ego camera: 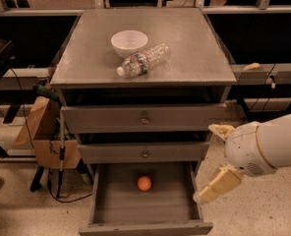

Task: Pick orange from bottom drawer and place on counter

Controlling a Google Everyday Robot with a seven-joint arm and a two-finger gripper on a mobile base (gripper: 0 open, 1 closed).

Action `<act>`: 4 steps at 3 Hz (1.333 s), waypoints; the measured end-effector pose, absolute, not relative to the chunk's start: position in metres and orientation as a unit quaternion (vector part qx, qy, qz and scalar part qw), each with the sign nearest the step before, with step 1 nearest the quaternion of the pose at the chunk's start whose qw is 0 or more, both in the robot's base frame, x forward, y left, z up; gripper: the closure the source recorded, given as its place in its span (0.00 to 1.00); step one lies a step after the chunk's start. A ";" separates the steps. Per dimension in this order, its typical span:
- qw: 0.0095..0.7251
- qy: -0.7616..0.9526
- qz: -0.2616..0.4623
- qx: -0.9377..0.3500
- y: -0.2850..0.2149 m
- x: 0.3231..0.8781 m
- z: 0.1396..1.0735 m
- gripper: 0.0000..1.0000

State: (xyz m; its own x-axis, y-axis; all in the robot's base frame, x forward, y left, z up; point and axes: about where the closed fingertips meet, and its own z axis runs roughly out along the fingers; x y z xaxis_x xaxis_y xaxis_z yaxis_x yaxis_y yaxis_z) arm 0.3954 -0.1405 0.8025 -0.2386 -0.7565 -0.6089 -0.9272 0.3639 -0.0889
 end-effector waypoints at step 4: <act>0.331 0.809 0.214 -0.437 -0.179 0.470 0.553 0.00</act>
Offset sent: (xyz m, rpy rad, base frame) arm 0.1016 -0.0474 -0.2654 0.2344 0.0190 -0.2084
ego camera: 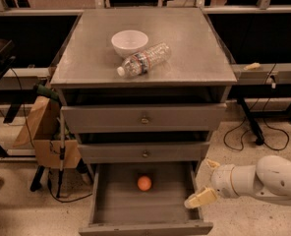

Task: Pick orange from bottom drawer and place on counter

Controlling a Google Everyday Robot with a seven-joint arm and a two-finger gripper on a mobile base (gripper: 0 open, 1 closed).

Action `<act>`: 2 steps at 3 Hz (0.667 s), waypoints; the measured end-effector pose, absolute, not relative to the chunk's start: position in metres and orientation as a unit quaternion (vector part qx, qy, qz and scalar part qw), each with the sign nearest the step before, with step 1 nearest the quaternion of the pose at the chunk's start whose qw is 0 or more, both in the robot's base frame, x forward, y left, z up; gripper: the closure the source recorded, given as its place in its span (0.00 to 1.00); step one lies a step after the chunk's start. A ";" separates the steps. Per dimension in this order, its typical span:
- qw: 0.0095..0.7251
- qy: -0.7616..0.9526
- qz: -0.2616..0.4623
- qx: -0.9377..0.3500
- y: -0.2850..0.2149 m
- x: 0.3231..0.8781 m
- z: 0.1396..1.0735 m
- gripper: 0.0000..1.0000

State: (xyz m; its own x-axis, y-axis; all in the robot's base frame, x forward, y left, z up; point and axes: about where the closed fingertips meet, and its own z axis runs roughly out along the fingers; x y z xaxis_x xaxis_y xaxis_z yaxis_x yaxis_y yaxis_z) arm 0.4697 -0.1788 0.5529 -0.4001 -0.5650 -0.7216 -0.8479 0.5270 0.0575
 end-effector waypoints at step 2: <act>0.336 0.809 0.226 -0.427 -0.173 0.472 0.529 0.00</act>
Offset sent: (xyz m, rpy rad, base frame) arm 0.0049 0.0113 -0.0600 0.0765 0.0140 -0.0341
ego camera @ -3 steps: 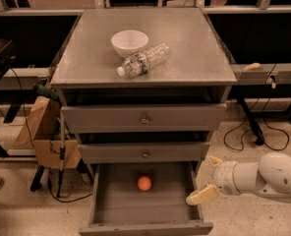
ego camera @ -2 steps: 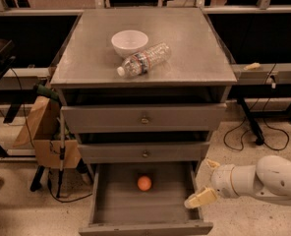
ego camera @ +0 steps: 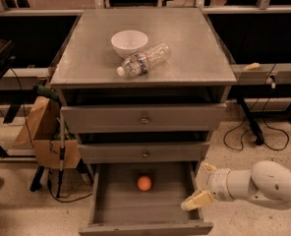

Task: Pick orange from bottom drawer and place on counter

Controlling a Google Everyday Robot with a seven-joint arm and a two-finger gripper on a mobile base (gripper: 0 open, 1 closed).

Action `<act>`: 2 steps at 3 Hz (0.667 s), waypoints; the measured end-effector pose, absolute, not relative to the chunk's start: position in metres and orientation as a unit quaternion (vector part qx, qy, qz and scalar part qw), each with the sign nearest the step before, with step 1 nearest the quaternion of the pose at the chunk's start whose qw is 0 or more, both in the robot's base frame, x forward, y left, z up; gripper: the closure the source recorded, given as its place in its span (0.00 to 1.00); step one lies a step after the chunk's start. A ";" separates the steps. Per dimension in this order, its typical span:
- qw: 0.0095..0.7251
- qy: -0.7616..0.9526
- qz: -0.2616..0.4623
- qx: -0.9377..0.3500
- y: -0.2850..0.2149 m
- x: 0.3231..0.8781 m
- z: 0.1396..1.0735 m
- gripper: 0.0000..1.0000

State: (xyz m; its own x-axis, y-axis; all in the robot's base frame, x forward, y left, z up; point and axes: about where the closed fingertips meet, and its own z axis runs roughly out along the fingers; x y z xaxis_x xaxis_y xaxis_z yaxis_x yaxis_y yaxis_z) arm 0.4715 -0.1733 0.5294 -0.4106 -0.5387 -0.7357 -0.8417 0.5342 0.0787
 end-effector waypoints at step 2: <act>0.345 0.806 0.282 -0.389 -0.167 0.486 0.404 0.00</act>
Offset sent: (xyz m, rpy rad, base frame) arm 0.0068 0.0230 -0.2525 0.2712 0.1544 -0.0283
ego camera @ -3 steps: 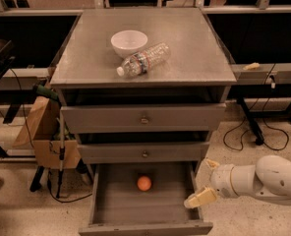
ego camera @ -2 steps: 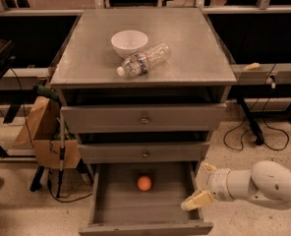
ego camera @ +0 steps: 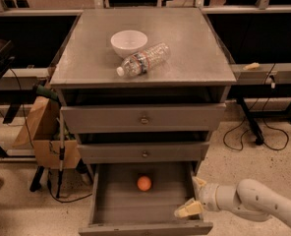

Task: Pick orange from bottom drawer and place on counter

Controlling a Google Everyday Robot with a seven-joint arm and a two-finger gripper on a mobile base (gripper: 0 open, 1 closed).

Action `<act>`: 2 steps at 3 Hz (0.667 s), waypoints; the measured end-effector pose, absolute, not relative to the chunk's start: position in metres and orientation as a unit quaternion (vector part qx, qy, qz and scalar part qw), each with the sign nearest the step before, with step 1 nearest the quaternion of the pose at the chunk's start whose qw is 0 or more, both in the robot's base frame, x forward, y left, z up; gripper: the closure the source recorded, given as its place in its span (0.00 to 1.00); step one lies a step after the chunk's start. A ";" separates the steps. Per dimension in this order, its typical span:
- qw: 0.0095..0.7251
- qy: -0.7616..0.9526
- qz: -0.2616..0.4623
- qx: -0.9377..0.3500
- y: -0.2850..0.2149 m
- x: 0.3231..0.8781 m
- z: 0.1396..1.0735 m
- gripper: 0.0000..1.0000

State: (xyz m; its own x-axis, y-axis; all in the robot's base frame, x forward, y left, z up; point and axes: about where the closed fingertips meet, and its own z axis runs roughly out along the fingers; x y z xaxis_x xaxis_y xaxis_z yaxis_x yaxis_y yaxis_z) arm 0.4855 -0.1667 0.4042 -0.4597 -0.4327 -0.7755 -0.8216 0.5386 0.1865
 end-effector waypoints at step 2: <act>0.334 0.809 0.311 -0.370 -0.152 0.472 0.367 0.00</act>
Offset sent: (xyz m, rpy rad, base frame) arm -0.0110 0.0121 -0.0364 0.0480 0.0483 -0.0101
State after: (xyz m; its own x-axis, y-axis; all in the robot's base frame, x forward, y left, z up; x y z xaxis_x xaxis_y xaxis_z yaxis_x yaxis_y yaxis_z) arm 0.4719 -0.1524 0.3669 -0.5037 -0.3909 -0.7704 -0.8061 0.5334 0.2564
